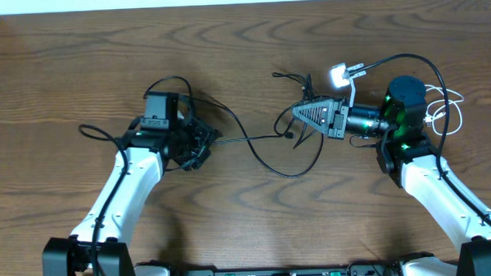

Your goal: Untangle cables

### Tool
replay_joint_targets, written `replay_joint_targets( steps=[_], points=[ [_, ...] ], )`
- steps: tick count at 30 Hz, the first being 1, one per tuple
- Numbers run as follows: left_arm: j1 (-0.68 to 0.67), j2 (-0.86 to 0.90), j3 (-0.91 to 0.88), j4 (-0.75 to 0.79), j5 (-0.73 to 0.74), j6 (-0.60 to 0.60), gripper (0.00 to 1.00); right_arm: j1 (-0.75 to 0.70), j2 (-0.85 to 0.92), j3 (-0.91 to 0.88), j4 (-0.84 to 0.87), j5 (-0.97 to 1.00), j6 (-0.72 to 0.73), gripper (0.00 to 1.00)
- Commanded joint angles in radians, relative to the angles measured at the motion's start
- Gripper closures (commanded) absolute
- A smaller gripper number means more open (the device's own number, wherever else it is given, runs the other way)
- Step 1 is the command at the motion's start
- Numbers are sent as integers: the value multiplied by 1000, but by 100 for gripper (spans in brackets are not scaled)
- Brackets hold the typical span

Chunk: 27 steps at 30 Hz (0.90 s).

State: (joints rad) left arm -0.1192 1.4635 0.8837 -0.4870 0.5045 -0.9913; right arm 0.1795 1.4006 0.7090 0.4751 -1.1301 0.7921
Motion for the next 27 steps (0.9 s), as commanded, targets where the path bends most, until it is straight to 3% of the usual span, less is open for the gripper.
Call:
replay_joint_targets(
  steps=[1, 6, 11, 12, 14, 16, 23, 27],
  points=[
    [-2, -5, -3, -13, -6, -2, 46, -2, 0, 10, 2, -21, -24, 99],
    [-43, 19, -4, -34, -145, -27, 46, -2, 0, 10, 2, -22, -24, 99],
    [-51, 78, -5, -2, -162, -88, 48, -2, 0, 10, 2, -25, -24, 99],
    [-51, 89, -5, 11, -162, -87, 55, -2, 0, 10, 2, -25, -24, 99],
    [-51, 105, -5, 30, -162, -87, 81, -2, 0, 10, 2, -25, -33, 99],
    [-50, 104, -5, 47, -162, -59, 92, -2, 0, 10, 2, -25, -46, 99],
    [-22, 24, 18, 77, 24, 179, 92, -2, 0, 10, 2, -29, -47, 99],
    [-24, -92, 36, 78, 114, 208, 92, -1, 0, 10, 3, -37, -46, 99]
  ],
)
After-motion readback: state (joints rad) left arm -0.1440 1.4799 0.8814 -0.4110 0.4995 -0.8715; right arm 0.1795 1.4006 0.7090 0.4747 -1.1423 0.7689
